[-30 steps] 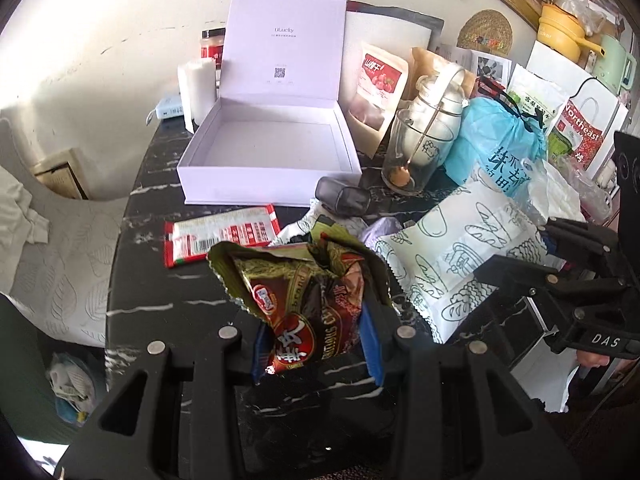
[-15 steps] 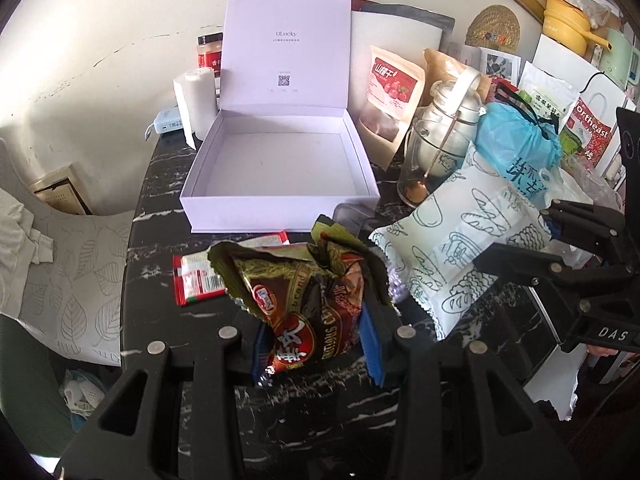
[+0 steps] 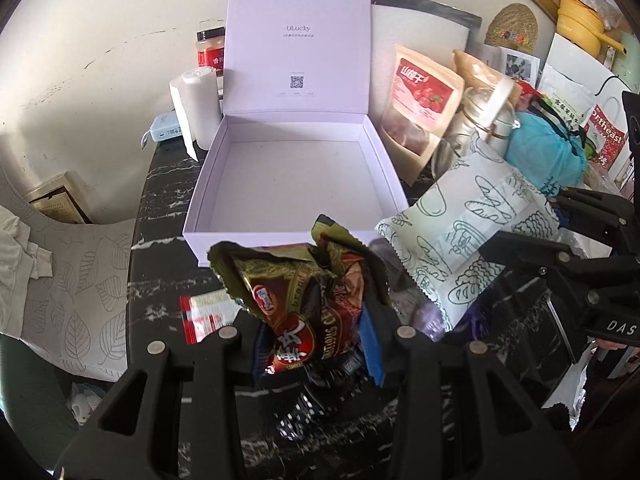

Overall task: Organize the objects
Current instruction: 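Lift the snack bag with the left gripper while the right gripper carries the white pouch toward the lavender box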

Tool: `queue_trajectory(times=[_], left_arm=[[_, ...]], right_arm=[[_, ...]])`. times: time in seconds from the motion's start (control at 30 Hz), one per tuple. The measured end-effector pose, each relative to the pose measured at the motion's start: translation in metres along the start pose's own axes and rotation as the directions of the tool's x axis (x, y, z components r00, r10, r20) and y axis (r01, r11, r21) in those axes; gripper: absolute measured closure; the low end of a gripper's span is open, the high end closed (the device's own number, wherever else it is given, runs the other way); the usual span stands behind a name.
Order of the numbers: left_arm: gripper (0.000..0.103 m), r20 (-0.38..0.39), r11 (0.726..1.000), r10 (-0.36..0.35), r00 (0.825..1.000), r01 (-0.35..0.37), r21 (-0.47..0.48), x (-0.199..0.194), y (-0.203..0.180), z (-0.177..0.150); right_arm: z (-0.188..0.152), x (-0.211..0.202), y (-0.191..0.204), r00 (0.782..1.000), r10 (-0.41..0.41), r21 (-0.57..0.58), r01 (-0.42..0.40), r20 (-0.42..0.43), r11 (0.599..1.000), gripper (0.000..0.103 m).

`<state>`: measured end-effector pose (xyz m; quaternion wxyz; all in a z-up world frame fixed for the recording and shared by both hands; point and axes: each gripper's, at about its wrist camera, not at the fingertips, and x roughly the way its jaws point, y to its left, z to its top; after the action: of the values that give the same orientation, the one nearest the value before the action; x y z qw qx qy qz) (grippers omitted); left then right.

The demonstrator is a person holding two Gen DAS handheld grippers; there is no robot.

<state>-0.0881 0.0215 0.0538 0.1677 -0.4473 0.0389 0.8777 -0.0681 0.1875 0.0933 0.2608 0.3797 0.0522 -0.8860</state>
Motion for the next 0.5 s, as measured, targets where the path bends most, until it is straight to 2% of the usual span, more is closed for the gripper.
queue_trajectory(times=[0.2,0.33,0.5], left_arm=[[0.067,-0.003,0.999,0.035,0.999,-0.035,0.018,0.021,0.013,0.021],[0.067,-0.014,0.999,0.039,0.999,-0.039,0.021,0.037,0.020,0.034],[0.067,-0.029,0.999,0.035,0.999,-0.034,0.023,0.062,0.027,0.048]], right_arm=[[0.017,0.018,-0.011,1.000,-0.006,0.007,0.006,-0.005,1.000,0.067],[0.030,0.031,-0.018,1.000,-0.023,0.008,0.023,-0.003,1.000,0.069],[0.039,0.050,-0.025,1.000,-0.005,0.006,0.005,-0.011,1.000,0.072]])
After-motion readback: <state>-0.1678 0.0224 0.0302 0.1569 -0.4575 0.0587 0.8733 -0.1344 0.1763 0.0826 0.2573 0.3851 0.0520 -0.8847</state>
